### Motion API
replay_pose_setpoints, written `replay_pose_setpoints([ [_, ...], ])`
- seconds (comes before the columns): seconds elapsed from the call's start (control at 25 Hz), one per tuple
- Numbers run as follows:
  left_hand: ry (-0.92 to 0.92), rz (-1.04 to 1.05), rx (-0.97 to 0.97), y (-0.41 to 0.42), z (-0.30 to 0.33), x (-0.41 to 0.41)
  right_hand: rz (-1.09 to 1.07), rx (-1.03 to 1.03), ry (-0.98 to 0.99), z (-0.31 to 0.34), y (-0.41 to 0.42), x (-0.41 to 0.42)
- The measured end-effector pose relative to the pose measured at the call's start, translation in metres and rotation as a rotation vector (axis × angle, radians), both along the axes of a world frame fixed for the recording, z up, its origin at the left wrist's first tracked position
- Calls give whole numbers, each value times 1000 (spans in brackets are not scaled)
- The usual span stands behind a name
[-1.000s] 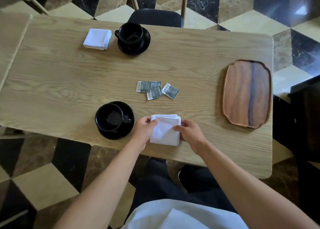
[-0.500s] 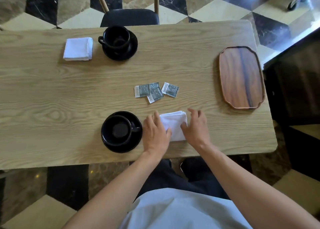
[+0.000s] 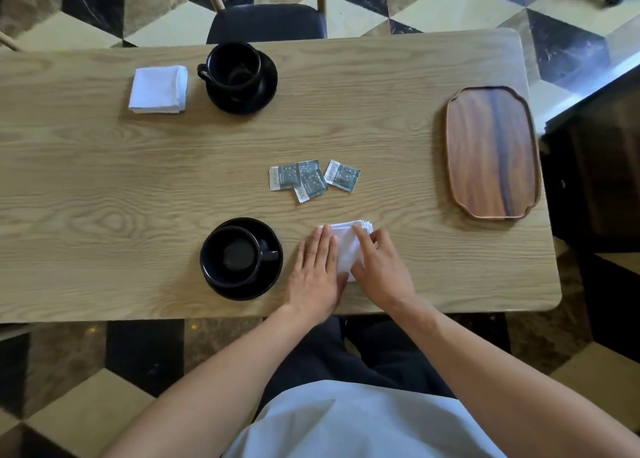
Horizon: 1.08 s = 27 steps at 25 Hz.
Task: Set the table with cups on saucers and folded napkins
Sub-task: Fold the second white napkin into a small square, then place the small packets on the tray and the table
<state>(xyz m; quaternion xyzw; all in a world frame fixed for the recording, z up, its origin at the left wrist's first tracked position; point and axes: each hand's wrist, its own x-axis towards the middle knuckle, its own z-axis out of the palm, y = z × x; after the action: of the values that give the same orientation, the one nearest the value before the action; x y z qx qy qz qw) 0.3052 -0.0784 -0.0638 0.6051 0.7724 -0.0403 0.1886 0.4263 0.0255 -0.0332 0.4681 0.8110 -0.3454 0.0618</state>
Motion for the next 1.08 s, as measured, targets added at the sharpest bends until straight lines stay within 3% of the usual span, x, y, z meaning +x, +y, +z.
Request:
replay_pose_setpoints([
  [0.12, -58, 40, 7, 3, 10, 2, 20, 43, -15, 1, 5, -4],
  [0.32, -138, 257, 309, 50, 48, -21, -25, 182, 0, 11, 43, -30],
  [0.52, -54, 435, 185, 124, 58, -102, 11, 223, 9, 12, 106, -83],
  [0.68, 30, 329, -59, 137, 33, -139, 89, 233, -68, -1, 123, -105],
  [0.92, -7, 324, 55, 128, 15, -154, 57, 229, -107, -16, 122, -97],
  [1.08, -40, 374, 77, 129, 20, -158, -76, 29, -51, -18, 128, -96],
])
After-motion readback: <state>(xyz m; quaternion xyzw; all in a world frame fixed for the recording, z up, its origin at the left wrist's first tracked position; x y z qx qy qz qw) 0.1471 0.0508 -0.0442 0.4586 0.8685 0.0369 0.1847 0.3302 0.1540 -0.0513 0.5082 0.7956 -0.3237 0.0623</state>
